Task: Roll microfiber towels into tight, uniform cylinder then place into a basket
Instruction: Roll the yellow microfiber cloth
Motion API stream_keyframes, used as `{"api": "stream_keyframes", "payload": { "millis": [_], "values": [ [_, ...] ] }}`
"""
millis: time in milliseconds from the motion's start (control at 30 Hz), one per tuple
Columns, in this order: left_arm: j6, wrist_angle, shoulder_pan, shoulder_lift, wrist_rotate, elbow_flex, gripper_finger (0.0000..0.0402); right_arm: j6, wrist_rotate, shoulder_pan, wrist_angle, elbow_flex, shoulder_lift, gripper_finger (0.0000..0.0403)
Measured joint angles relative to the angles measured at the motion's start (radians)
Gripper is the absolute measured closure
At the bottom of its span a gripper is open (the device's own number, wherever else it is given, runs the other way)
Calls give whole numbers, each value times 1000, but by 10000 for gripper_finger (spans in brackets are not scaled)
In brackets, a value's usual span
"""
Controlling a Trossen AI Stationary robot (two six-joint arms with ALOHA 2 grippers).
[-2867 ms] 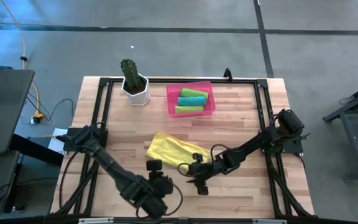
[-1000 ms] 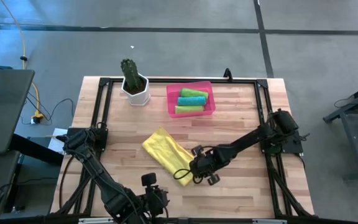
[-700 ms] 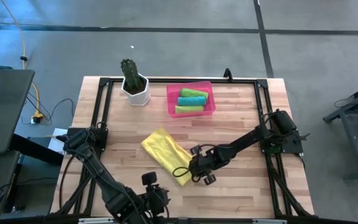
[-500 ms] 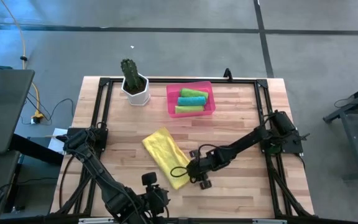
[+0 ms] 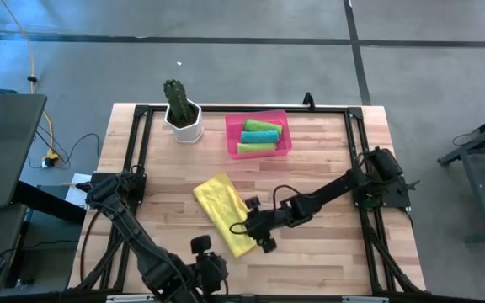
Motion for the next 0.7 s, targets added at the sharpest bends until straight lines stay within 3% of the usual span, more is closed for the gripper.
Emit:
{"api": "stream_keyframes", "payload": {
  "millis": [133, 700],
  "values": [
    [-9, 2, -5, 0, -1, 0, 278, -128, 67, -39, 19, 1, 22, 249],
    [2, -8, -5, 0, -14, 0, 278, -93, 19, -190, 2, 2, 96, 249]
  ]
}}
